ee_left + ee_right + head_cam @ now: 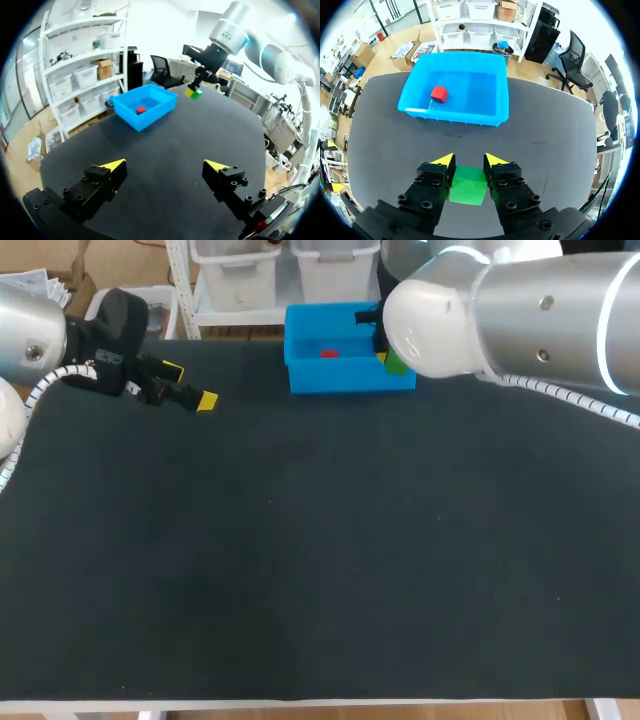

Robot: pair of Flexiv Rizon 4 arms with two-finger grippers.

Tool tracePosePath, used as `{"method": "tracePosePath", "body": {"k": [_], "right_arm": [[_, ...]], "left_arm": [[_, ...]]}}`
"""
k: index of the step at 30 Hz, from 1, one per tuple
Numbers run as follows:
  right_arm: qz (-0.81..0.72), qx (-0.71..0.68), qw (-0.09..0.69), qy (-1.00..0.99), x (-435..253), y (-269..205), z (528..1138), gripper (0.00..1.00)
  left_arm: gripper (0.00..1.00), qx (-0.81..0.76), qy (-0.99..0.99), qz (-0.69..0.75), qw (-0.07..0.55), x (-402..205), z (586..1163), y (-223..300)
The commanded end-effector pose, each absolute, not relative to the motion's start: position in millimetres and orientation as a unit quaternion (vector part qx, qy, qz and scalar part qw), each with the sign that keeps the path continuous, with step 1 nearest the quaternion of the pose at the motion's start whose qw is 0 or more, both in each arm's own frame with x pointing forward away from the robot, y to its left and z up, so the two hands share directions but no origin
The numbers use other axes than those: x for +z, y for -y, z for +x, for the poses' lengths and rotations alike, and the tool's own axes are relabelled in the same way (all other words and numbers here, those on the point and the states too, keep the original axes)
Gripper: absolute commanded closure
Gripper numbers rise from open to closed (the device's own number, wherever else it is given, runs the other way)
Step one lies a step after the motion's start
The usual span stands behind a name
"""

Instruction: Use the left arm to pick the red cube and place it into the blue plastic box first, then use the right arm to grasp the green cube and put it into the same blue plastic box after the first action is fully finished.

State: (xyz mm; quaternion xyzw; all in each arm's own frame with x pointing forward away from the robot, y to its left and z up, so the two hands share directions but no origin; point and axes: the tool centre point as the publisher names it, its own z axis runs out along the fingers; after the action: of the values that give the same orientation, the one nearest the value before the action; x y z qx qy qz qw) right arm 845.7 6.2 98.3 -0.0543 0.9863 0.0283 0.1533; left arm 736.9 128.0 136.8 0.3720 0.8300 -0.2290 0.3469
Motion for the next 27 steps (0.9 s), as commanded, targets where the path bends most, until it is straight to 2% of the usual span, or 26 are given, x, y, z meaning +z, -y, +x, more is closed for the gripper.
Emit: {"method": "tracePosePath", "body": {"k": [1,27], "right_arm": [[-0.053,0.028,0.157,-0.986,98.9,-5.1,842.1,1.00],[-0.073,0.010,0.232,-0.970,108.0,-15.8,901.5,1.00]], "left_arm": [[0.00,-0.232,-0.827,0.373,0.351,135.0,736.4,-129.7],[0.00,-0.232,-0.827,0.373,0.351,135.0,736.4,-129.7]]}}
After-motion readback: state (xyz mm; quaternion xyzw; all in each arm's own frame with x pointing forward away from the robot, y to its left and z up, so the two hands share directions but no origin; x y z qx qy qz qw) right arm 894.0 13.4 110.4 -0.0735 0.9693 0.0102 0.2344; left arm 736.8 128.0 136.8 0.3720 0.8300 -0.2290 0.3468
